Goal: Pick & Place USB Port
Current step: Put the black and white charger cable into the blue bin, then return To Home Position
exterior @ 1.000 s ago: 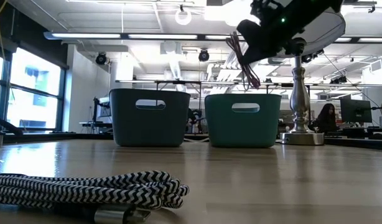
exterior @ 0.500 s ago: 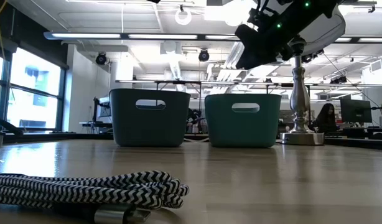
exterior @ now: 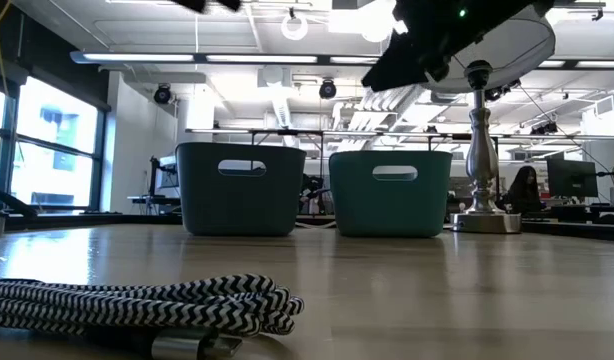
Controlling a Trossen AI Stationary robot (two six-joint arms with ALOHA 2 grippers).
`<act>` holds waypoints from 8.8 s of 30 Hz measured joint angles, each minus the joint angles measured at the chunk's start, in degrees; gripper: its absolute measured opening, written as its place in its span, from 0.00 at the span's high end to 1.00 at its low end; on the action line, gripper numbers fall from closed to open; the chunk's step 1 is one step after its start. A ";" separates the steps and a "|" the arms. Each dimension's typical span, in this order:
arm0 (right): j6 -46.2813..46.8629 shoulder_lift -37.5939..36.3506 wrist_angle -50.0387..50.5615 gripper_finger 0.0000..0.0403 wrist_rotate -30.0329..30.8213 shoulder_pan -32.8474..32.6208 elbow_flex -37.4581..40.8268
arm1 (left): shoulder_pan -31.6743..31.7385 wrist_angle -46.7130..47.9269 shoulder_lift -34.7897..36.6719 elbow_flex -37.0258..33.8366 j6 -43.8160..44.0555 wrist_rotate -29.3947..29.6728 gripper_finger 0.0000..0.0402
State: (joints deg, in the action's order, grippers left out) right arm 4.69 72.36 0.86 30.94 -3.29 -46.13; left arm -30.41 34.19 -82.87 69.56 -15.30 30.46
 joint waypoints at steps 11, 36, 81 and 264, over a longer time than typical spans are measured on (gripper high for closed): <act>-3.35 0.00 -2.90 0.43 0.17 -9.56 0.00 | -2.69 6.27 -4.57 -0.11 25.69 -17.12 0.50; -3.29 0.00 -2.40 0.42 -7.34 -24.69 0.13 | -8.26 -4.54 -22.51 0.07 57.02 -23.57 0.52; 2.35 0.00 1.93 0.42 -7.35 -34.38 0.15 | -6.20 -9.99 -26.03 3.12 59.01 -28.03 0.66; -12.03 -43.25 28.45 1.00 -26.79 1.79 2.43 | -3.25 39.60 37.86 -7.48 25.80 23.88 0.48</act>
State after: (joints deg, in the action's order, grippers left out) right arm -7.34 29.11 29.31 4.15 -1.50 -43.70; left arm -33.66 73.79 -45.01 62.08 10.50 54.35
